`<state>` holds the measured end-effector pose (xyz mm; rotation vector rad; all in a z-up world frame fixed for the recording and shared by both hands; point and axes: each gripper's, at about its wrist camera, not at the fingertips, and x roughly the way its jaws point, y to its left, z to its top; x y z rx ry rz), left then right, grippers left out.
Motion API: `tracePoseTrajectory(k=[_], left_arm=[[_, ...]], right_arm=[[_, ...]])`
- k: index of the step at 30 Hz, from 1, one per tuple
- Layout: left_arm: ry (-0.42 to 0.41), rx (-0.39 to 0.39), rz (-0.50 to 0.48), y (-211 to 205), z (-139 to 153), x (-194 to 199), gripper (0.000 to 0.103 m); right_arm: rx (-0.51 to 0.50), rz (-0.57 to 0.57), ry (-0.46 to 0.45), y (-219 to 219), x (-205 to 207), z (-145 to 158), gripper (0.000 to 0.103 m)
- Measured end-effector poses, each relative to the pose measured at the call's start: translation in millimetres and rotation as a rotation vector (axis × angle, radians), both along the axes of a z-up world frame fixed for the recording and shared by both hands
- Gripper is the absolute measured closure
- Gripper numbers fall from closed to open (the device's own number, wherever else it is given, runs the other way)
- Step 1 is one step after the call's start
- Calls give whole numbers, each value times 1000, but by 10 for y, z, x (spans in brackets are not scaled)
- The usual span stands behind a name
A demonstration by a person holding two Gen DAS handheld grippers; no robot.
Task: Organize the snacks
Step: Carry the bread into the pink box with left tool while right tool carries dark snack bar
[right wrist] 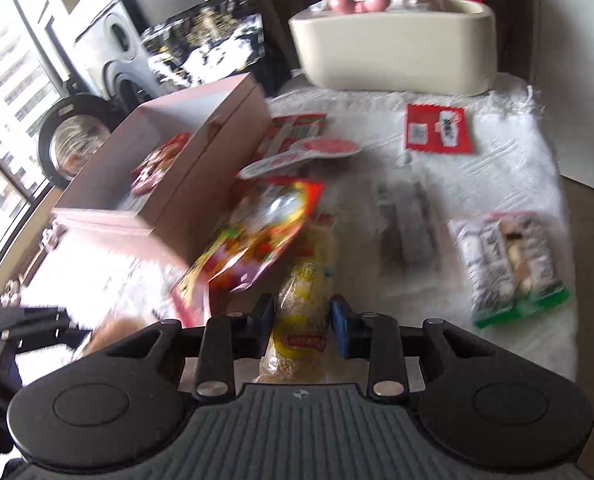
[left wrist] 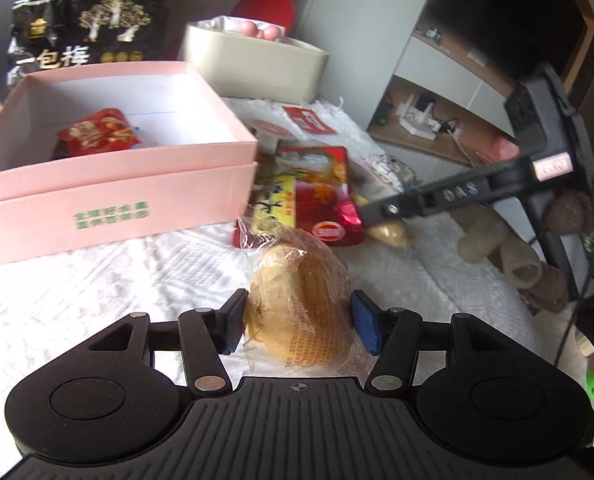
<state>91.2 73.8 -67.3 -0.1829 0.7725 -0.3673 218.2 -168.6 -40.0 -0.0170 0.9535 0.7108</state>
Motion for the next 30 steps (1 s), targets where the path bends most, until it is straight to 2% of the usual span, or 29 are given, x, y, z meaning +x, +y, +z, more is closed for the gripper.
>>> tracePoseTrajectory(k=[3,5,6,7,8,11,12,15,17,19,20,22,25,30], left_arm=[[-17,12,79,174,49,-83,42],[-12,18,119,237,41,-69,42],[-6,24,129,248,26,-60,42],[3,28,133,259,6,-47,42],[12,26,129,251,-15,-37,42],[21,5,109,230,-59,-50,42],[21,4,108,219,-60,-44,42],[24,-3,106,226,-71,-49,42],[29,-23,108,242,-87,-75,42],[35,-46,113,269,-103,-77,42],[37,-55,114,278,-109,-77,42],[37,-57,112,277,-111,-75,42],[27,-41,105,249,-108,-79,41],[-10,33,65,132,-42,-136,42]], right_arm=[[-5,36,-67,28,-250,94,68],[-15,17,-143,20,-332,202,55],[-25,-8,-192,17,-340,259,40],[-37,-30,-239,27,-323,305,32],[-51,-48,-270,33,-289,334,32],[-88,-116,-299,37,28,309,32],[-106,-142,-288,46,177,262,33],[-149,-200,-224,64,584,62,47],[-154,-218,-169,66,776,-79,47],[-139,-233,-167,56,847,-135,46],[-152,-230,-168,68,848,-133,47],[-192,-218,-177,108,787,-94,66],[-109,-214,-133,25,590,63,67],[-19,-189,-220,-125,-62,479,67]])
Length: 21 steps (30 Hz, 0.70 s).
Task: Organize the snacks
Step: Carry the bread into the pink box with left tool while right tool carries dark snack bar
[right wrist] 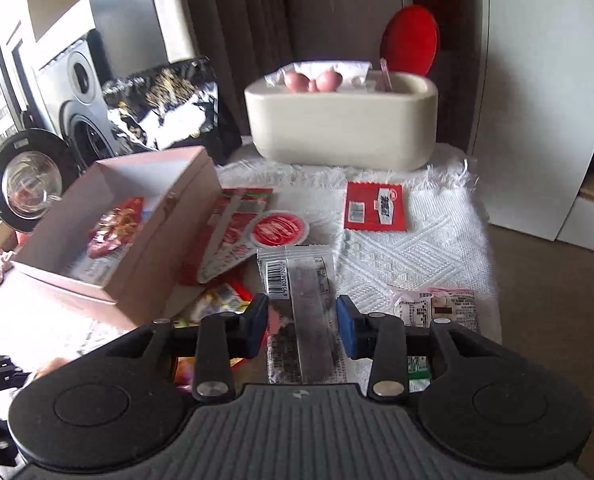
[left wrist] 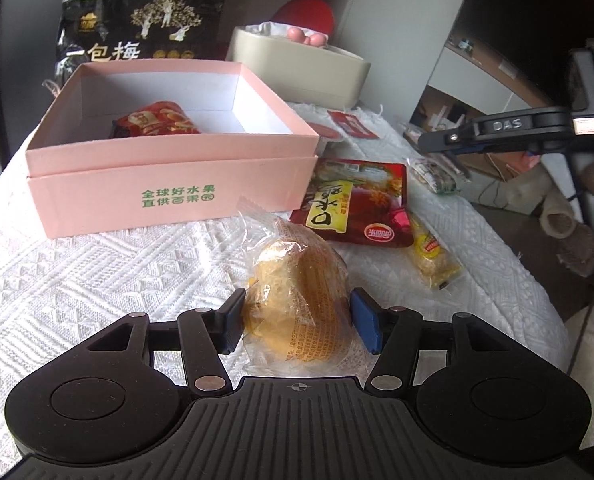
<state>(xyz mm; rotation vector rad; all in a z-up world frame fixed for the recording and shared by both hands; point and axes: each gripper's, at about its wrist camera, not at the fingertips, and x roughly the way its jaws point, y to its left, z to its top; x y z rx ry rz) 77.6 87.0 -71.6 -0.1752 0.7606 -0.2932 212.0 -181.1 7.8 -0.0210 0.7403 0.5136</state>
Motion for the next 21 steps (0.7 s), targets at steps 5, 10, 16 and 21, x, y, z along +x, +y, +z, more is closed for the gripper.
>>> tracePoseTrajectory(k=[5,10,16,21], left_arm=[[-24,36,-53,-89,122,-187,43],[-29,18,-110,-96,305,-458,44],[-200,77,-4,136,933,-508,44],[-308,56,128,436,1386,-42,43]], right_arm=[[33,78,-45,-50,-659,203,67],[49,140,-72,-19,-1164,225,67],[48,176,-129,60,-1452,277,66],[48,181,-174,86,-1539,318,66]])
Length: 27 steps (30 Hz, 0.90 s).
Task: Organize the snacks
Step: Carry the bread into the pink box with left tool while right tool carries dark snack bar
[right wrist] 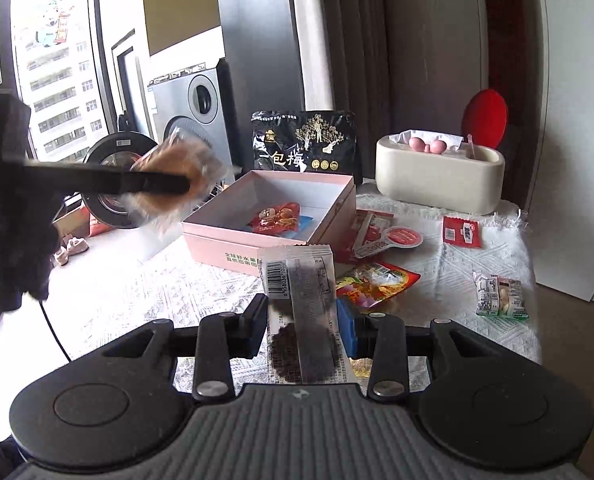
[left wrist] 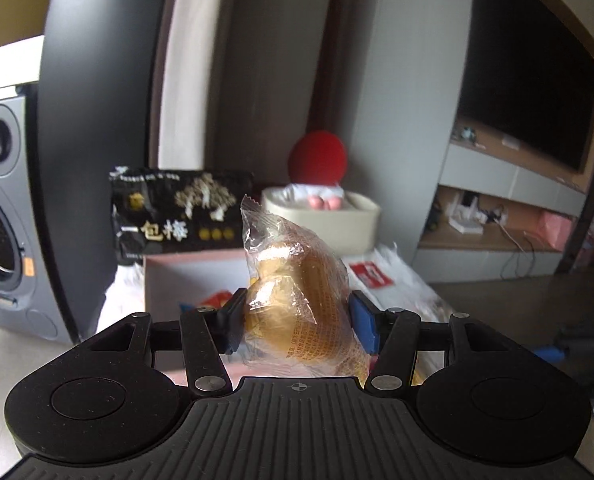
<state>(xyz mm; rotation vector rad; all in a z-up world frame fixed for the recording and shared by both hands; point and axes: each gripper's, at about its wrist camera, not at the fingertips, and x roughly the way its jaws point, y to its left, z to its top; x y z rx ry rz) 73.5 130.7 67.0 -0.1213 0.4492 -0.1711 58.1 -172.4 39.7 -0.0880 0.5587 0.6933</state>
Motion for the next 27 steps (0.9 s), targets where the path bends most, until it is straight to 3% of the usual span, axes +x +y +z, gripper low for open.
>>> tracePoseTrajectory(k=[4,8,10,13,14,16,21,27], left_arm=[[34,-78,24,161,37,612,43],[171,-215,53,322,-394,1164,43],[244,-194,75,334,-654,1323,44],[301,-46,113,277,-917,1363,45],[302,6,113,259,-965,1357,41],[283,36,94,266,-1006,1313,42],[184,-56,88,428,-868,1052,44],[92,-106,89,521,-776,468,44]], right_arm=[[6,-6,4,-19,11,-14,66],[-6,-30,9,-46,42,-39,66],[-9,-32,9,-66,47,-40,66],[-22,-33,4,-41,120,-43,66],[-30,-33,4,-15,164,-41,66],[-46,-31,1,77,296,-6,66],[2,26,8,440,769,208,66],[131,36,167,1327,1647,258,65]])
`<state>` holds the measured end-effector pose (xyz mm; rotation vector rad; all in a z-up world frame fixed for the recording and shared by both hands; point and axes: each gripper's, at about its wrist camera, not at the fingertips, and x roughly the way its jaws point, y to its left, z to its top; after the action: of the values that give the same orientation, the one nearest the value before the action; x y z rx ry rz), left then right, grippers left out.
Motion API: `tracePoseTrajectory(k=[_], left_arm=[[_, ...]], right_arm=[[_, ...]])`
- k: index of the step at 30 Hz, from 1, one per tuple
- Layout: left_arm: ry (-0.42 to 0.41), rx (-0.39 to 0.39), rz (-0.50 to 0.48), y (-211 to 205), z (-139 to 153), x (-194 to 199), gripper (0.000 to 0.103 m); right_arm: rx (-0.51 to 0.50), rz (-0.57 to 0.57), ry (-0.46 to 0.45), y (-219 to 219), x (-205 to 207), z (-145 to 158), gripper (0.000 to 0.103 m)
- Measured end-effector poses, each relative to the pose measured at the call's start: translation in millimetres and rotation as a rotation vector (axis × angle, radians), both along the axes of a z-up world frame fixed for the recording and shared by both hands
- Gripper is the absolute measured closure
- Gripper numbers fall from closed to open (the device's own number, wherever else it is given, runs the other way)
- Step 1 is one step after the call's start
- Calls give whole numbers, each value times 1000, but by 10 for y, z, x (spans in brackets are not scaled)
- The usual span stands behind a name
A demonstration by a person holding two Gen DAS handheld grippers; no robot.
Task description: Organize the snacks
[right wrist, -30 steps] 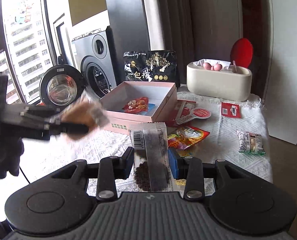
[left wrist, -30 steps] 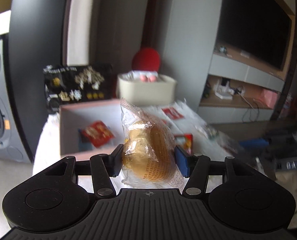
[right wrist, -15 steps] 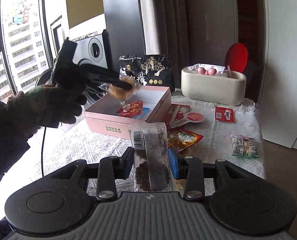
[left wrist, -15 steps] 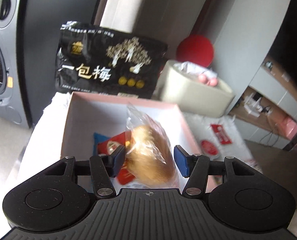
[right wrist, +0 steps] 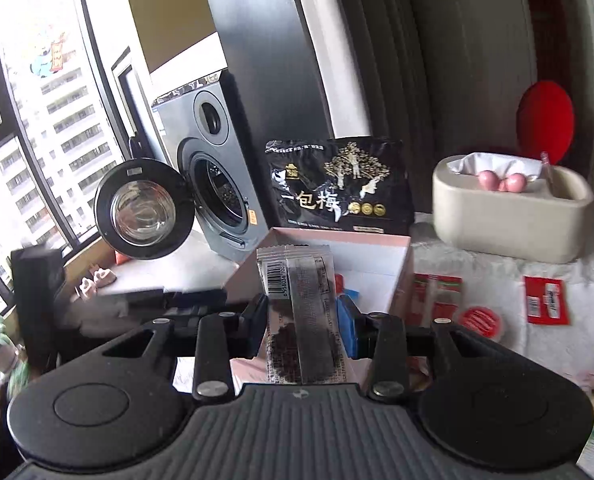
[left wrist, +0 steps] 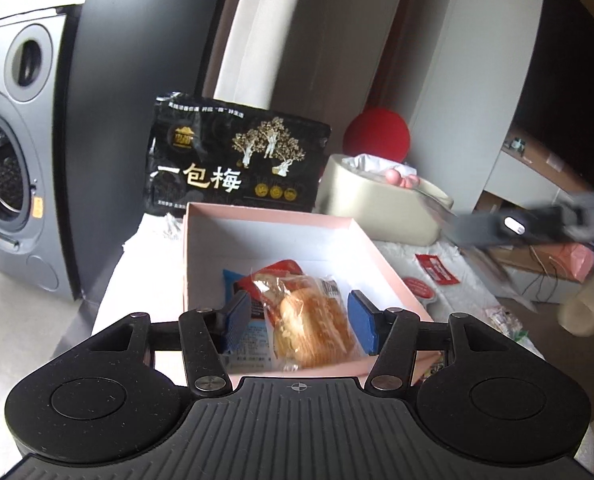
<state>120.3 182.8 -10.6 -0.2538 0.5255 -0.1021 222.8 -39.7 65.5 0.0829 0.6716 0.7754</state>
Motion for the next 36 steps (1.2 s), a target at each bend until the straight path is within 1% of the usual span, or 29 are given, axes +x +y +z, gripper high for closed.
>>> tracePoseTrajectory(k=[1,2,3,4,7,10,12,13,15,17,19,20,22,23,25,27,29,31,33,35,36], left_arm=[[6,-6,1,6,-5,-59,44],[14,-9,1,12,-16,-112,44],[19,-9,-2,13,-22,-147,44],[21,-8,-6,14,-31,-182,44],[23,-29,-34,15,-55,-233,44],[14,-84,-72,-28,-99,-241,44],[6,-115,-116,-104,-133,-232,44],[3,-127,-146,-161,-154,-222,44],[11,-136,-202,-280,-207,-196,44],[35,-129,-252,-396,-285,-137,44],[60,-111,-272,-485,-356,-78,44],[75,-104,-274,-512,-397,-47,45],[95,-95,-271,-530,-453,-8,45],[103,-95,-264,-522,-480,-16,45],[116,-98,-247,-486,-510,7,45],[130,-104,-234,-455,-528,30,45],[139,-105,-228,-433,-530,36,45],[144,-109,-221,-419,-539,53,45],[153,-113,-214,-403,-554,76,45],[162,-114,-209,-394,-569,108,45],[167,-113,-206,-388,-574,140,45]], right_arm=[[39,-18,25,149,121,-30,62],[65,-11,49,282,216,-59,55],[66,9,65,408,287,-81,43],[54,25,62,536,336,-100,42],[-32,25,-15,660,323,-105,42],[-104,-35,-54,461,414,-121,41],[-152,-107,-70,199,552,-140,40],[-173,-143,-72,68,619,-160,37],[-218,-202,-66,-193,778,-239,36],[-269,-217,-28,-374,949,-388,36],[-279,-202,53,-457,1097,-585,36],[-271,-190,106,-475,1165,-704,37],[-247,-205,162,-482,1260,-901,45],[-235,-218,170,-474,1313,-975,48],[-218,-234,157,-424,1416,-1076,56],[-224,-246,121,-324,1550,-1123,56],[-223,-251,141,-233,1730,-1151,56],[-194,-267,161,-209,1890,-1185,56],[-167,-256,191,-196,2025,-1230,56],[-187,-212,201,-149,2076,-1268,69],[-220,-177,187,-114,2052,-1274,80]])
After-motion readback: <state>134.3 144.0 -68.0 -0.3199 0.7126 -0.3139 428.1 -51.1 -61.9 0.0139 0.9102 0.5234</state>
